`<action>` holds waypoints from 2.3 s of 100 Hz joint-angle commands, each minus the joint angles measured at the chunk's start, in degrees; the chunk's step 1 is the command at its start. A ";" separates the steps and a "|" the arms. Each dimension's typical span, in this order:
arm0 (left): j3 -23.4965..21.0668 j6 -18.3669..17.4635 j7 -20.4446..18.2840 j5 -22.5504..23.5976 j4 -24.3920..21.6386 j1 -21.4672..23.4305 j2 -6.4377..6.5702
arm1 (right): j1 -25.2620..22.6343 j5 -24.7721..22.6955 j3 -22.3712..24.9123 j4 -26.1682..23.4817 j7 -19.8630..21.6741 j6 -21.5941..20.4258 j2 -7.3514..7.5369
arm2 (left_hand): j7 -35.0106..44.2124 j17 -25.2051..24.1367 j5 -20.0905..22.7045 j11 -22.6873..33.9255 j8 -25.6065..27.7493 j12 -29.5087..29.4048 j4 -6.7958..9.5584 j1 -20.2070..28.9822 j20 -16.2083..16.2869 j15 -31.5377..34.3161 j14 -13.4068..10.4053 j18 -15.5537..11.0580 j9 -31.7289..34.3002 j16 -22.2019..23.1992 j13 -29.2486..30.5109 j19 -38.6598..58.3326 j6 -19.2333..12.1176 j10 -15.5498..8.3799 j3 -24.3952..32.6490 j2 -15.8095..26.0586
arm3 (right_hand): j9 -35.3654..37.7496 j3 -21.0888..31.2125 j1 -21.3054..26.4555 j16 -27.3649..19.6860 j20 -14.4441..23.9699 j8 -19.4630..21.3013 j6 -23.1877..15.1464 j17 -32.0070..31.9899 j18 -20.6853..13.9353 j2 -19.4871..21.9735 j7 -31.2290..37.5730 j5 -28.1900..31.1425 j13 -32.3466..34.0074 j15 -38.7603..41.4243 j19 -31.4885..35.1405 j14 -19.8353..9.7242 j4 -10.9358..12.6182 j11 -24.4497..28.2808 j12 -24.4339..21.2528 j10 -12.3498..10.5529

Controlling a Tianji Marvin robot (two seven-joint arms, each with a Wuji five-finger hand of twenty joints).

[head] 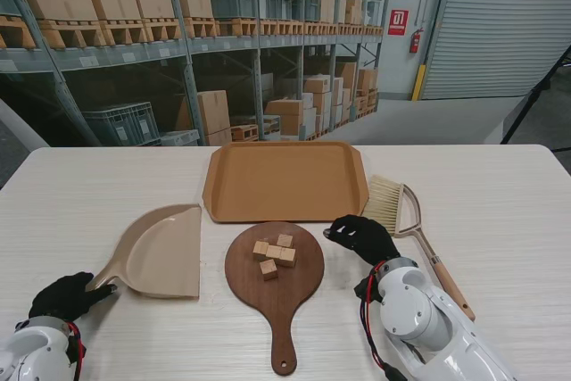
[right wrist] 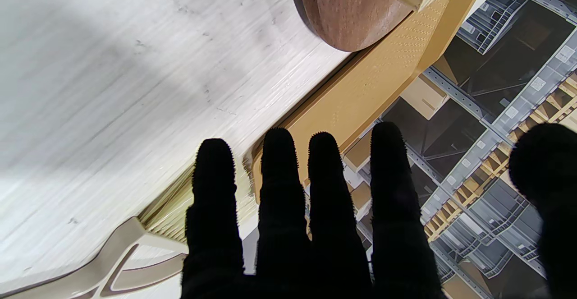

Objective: Sweep wood blocks off a wooden cutting board into a dustpan and pour them into a container

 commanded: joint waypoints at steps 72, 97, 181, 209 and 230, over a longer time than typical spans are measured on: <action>-0.96 -3.89 11.12 2.75 -0.86 3.63 -2.19 | -0.61 0.57 -0.32 0.07 0.73 0.48 -0.27 | 11.82 5.89 -2.20 31.68 10.23 15.88 0.26 11.94 5.93 30.57 -13.26 3.20 4.61 5.90 9.15 7.78 4.95 -10.25 3.34 13.23 | 0.74 -1.28 -0.70 -0.30 1.96 -0.06 -0.73 0.83 0.95 1.44 0.94 -0.12 1.04 0.57 0.15 -0.17 1.67 1.24 0.34 -0.20; -2.24 -5.51 15.85 2.57 -2.74 6.31 -3.10 | -0.67 0.49 -0.25 0.05 0.67 0.42 -0.26 | 12.06 5.95 -2.45 32.17 10.90 15.97 0.34 12.36 5.98 31.05 -13.45 3.33 4.56 6.02 9.25 7.82 5.44 -10.37 3.28 13.39 | 0.71 -1.29 -0.71 -0.28 1.92 -0.04 -0.83 0.75 0.97 1.53 0.93 -0.14 1.04 0.64 0.30 -0.29 1.67 1.25 0.33 -0.22; -0.32 -9.11 18.52 3.40 -5.65 13.20 -3.33 | -1.41 -0.34 0.49 -0.33 -0.29 -0.21 -0.28 | 11.94 5.35 -3.16 31.87 11.39 15.75 0.41 11.71 5.81 30.43 -14.29 2.26 3.87 5.79 8.53 7.48 4.71 -11.05 3.12 13.81 | 0.63 -1.35 -0.57 -0.29 1.67 -0.06 -0.82 0.59 0.93 1.65 0.86 -0.30 0.92 0.67 0.55 -0.27 1.67 1.26 0.31 -0.13; 1.27 -9.35 17.36 3.52 -4.40 12.31 -2.93 | -1.74 -0.70 0.88 -0.67 -0.37 -0.14 -0.23 | 12.00 5.22 -3.19 31.88 11.31 15.73 0.40 11.55 5.73 30.25 -14.45 2.03 3.87 5.80 8.35 7.43 4.53 -11.05 3.14 13.82 | 0.59 -1.37 -0.59 -0.29 1.59 -0.05 -0.81 0.53 0.86 1.68 0.88 -0.30 0.95 0.70 0.59 -0.28 1.67 1.26 0.30 -0.16; 1.92 -9.62 16.96 3.57 -3.90 12.11 -2.77 | -1.97 -0.97 1.28 -0.98 -0.72 0.14 -0.26 | 12.03 5.12 -3.23 31.89 11.24 15.71 0.39 11.46 5.68 30.21 -14.49 1.87 3.87 5.82 8.35 7.38 4.44 -11.05 3.13 13.78 | 0.60 -1.38 -0.55 -0.30 1.54 -0.08 -0.75 0.47 0.94 1.67 0.84 -0.40 0.88 0.68 0.60 -0.17 1.67 1.27 0.31 -0.16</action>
